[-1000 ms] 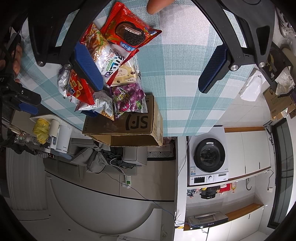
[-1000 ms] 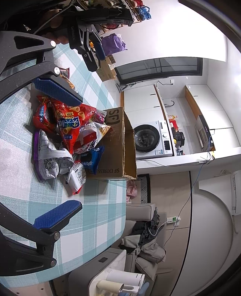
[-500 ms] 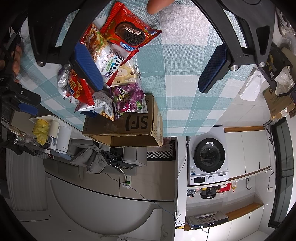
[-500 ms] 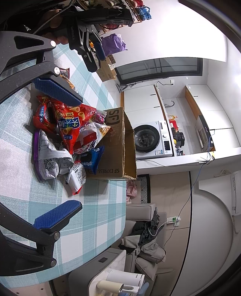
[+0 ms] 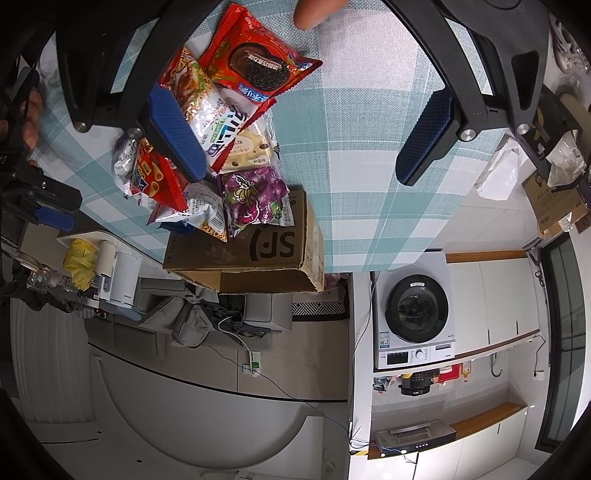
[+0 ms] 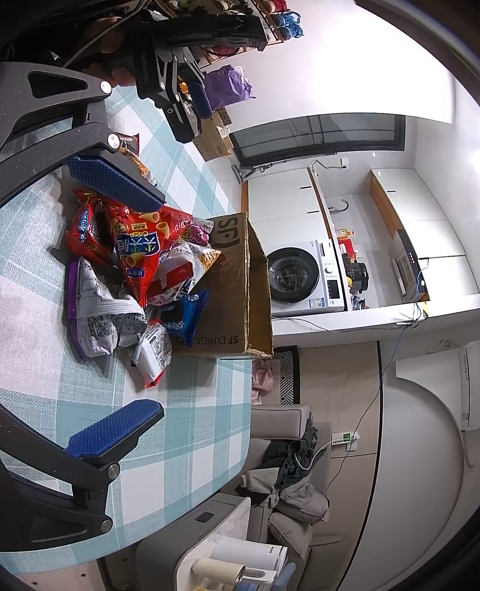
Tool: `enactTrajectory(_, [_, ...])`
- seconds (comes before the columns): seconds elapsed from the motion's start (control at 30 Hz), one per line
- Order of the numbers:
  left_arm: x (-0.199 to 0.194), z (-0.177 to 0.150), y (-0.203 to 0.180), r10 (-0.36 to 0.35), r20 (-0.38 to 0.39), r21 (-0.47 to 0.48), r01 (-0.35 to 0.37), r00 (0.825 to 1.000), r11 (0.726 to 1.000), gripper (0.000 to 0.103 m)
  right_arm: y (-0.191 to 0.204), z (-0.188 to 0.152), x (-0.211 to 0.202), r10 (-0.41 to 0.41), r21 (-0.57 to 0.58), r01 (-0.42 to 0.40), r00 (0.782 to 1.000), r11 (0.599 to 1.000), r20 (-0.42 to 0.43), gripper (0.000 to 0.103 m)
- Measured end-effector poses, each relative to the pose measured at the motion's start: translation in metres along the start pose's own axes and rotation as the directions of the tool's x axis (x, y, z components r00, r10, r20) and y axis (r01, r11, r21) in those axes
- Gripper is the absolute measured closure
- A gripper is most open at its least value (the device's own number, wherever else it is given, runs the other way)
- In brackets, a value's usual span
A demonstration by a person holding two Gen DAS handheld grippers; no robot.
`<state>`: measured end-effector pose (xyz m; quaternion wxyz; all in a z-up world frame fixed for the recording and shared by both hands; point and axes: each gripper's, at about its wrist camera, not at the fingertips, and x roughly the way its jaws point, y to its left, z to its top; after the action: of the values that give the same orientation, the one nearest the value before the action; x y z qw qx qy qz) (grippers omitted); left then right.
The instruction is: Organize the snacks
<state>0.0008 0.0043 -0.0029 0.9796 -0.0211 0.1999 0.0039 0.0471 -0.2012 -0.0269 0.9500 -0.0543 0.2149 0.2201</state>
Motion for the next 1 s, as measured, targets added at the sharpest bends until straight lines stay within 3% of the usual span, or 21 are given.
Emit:
enactTrajectory(0.67, [0.007,0.001,-0.006,0.018,-0.066,0.041,-0.015,0.998,0.999,0.001,-0.005,0.003,0.017,-0.051,-0.006,0.051,0.994,0.999,-0.096,0.0])
enactTrajectory(1.0, [0.013,0.002,-0.018,-0.09,-0.164,0.057,0.1,0.982,0.993,0.001,-0.013,-0.003,0.046,-0.07,-0.032,0.064,0.957,0.997,-0.28,0.0])
